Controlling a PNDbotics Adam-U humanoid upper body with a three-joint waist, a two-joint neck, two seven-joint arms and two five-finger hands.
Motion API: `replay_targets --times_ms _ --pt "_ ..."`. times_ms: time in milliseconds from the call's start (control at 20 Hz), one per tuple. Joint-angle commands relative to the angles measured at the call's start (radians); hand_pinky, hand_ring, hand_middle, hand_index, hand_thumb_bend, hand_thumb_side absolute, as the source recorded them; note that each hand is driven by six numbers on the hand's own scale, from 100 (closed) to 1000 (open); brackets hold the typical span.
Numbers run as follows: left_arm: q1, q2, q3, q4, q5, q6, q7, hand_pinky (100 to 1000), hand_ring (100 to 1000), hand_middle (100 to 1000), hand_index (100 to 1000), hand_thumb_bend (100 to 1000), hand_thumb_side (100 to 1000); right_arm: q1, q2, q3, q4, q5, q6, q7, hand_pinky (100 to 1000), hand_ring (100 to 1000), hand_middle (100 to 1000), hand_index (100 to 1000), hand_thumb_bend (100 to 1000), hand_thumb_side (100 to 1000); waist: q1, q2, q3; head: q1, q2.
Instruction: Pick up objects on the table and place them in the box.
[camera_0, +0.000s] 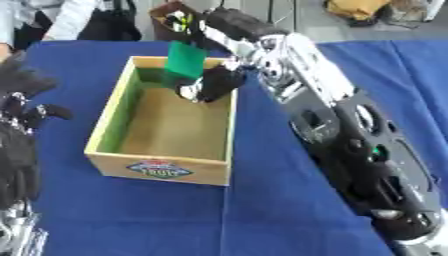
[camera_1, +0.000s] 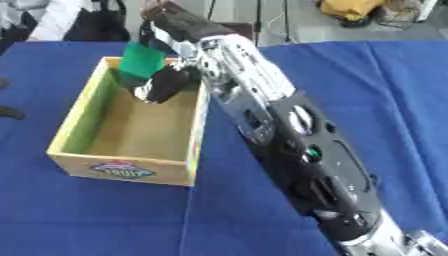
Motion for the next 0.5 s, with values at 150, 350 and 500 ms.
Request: replay_targets --times_ms 150,350,500 --pt "-0.013 0.010 -0.004 -0.017 0.005 -0.003 -0.005 485 744 880 727 100 981 -0.025 0.047 -0.021 0.098 0.060 -0.006 -0.041 776 687 336 410 100 366 0.002 -0.015 0.006 -0.008 -0.008" --pt "-0.016 0.010 -0.004 -0.017 0.005 -0.004 -0.006 485 744 881 727 100 982 -0.028 0.071 -0.024 0.164 0.081 -0.021 -0.058 776 688 338 412 100 360 0.000 -0.012 0.007 -0.011 -0.010" --pt "-0.016 0.010 -0.005 -0.017 0.005 -0.004 -0.007 485 744 881 727 100 982 -0.031 0.088 -0.025 0.208 0.094 -0.026 -0.062 774 689 340 413 100 354 -0.001 -0.011 0.009 -0.013 -0.011"
